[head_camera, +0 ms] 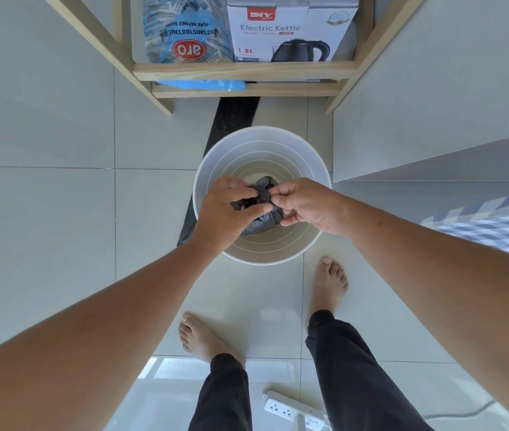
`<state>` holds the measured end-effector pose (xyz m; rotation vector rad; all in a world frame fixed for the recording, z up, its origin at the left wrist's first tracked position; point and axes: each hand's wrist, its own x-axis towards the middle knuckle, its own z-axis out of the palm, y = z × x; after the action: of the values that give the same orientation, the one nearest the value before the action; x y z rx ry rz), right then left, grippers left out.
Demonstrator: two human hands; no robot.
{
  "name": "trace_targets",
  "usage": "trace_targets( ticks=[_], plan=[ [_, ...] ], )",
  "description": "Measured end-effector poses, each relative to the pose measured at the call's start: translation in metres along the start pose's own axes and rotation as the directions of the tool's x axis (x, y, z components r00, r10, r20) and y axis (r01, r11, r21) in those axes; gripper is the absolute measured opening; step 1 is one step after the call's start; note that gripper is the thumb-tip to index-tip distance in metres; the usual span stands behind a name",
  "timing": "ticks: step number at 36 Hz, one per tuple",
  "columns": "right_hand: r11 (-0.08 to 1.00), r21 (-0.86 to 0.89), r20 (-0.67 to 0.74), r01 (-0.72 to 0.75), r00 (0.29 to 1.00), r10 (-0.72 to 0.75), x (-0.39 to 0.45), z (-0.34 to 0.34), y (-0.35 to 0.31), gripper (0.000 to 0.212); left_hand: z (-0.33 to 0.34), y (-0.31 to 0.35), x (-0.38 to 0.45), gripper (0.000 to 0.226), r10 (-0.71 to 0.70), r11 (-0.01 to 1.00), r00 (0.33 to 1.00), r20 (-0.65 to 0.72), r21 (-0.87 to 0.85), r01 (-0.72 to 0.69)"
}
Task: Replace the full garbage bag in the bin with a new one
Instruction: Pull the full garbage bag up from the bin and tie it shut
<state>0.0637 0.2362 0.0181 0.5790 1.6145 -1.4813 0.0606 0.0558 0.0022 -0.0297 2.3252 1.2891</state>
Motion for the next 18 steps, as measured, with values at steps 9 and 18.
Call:
trace_targets(
  ticks=[9, 18],
  plan=[
    [0.994, -0.093, -0.093, 0.061, 0.993, -0.07, 0.001, 0.001, 0.005, 0.024, -0.01, -0.006, 0.005, 0.006, 0.178, 0.946, 0.984, 0.006, 0.273, -0.173],
    [0.941, -0.326, -0.3, -0.093, 0.954, -0.01, 0.002, -0.021, 0.015, 0.015, -0.028, -0.025, -0.004, 0.01, 0.102, 0.9, 0.993, -0.058, 0.431, -0.067]
  ],
)
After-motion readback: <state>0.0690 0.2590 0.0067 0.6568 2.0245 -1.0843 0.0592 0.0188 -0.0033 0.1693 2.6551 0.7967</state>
